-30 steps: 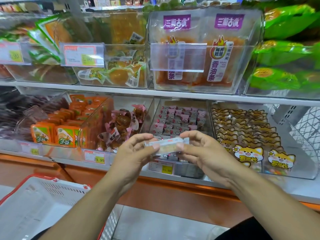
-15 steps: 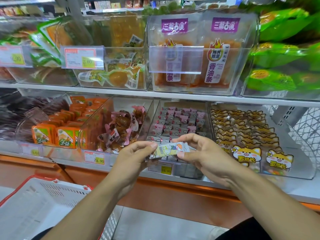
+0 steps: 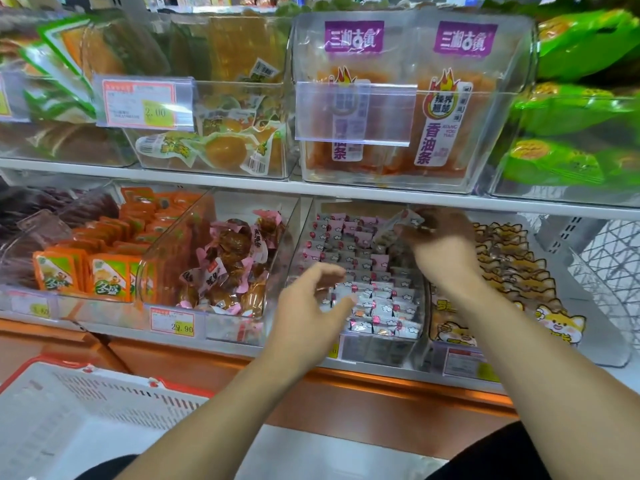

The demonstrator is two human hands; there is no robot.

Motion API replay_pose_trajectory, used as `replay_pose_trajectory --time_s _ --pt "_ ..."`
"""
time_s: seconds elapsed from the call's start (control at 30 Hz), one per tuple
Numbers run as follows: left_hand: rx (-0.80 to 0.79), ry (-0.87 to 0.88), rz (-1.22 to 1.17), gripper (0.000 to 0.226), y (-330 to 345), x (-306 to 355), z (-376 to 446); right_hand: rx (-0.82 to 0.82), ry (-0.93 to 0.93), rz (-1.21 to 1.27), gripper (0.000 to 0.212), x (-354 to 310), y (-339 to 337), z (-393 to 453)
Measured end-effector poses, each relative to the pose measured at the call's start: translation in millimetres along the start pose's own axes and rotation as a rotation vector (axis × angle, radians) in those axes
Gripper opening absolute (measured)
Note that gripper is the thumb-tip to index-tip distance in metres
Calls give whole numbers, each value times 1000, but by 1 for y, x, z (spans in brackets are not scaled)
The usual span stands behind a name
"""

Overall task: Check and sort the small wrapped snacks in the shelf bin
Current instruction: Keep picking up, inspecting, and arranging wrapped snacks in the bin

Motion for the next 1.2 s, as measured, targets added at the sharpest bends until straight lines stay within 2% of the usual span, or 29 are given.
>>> replay_pose_trajectory --time_s 0.1,0.17,0.33,0.4,0.5,0.63,0.83,0.97,1.13,1.2 --pt "-131 100 244 38 20 1 6 -80 21 -225 34 4 22 19" --pt "-166 144 323 44 27 0 12 -108 -8 -322 31 2 33 24" --pt "-228 200 477 44 39 0 31 -15 -18 -361 36 -2 33 41" --pt "-259 203 518 45 44 -2 40 -45 -63 -432 33 0 38 45" --pt "-294 202 571 46 52 -5 54 -125 -164 -502 37 3 49 44" --pt "-330 139 610 52 62 -13 68 -147 -247 -512 41 1 56 50" --pt "-345 126 620 55 67 -22 74 -273 -249 -508 37 3 57 55" --pt "-360 112 623 57 67 -25 76 -288 -328 -483 28 -6 65 48" --pt "-349 98 657 61 68 -21 75 -227 -372 -707 22 -9 87 44" --pt "-352 93 671 64 66 -22 73 -188 -383 -701 22 -14 89 45"
Point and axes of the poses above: each hand's wrist, its own z-axis towards the middle knuckle, its own y-axis out of the palm, x = y × z, the point moved 8 cm from there along z, towards the middle knuckle, and after that the axes turned 11 degrees about y, right-handed, at the moved point
